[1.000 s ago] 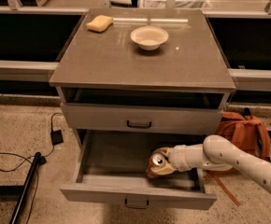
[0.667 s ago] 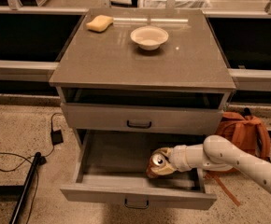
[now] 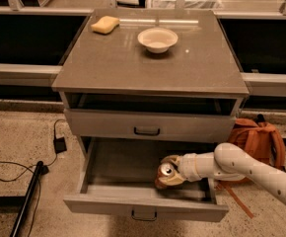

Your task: Place coke can into middle drawer

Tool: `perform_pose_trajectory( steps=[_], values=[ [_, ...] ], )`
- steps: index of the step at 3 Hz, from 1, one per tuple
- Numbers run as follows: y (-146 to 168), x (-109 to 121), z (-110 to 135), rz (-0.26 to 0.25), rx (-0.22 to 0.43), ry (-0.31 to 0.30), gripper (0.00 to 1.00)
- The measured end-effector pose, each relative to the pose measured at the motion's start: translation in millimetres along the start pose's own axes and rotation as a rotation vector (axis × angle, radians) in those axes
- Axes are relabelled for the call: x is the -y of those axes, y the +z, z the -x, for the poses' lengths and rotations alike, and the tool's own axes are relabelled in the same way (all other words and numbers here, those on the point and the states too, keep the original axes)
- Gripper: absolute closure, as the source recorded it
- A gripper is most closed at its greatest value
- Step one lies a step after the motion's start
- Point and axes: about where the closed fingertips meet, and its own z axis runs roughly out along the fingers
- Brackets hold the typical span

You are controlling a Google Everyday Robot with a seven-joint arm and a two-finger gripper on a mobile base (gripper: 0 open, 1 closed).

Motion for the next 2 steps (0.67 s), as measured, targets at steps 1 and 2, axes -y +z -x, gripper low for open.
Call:
perform_pose_trajectory(
  steps=[1,2],
  values=[
    [0.1,0.0,0.0,0.000,0.000,0.000,0.00],
    [0.1,-0.1,0.0,0.000,0.000,0.000,0.00]
  ],
)
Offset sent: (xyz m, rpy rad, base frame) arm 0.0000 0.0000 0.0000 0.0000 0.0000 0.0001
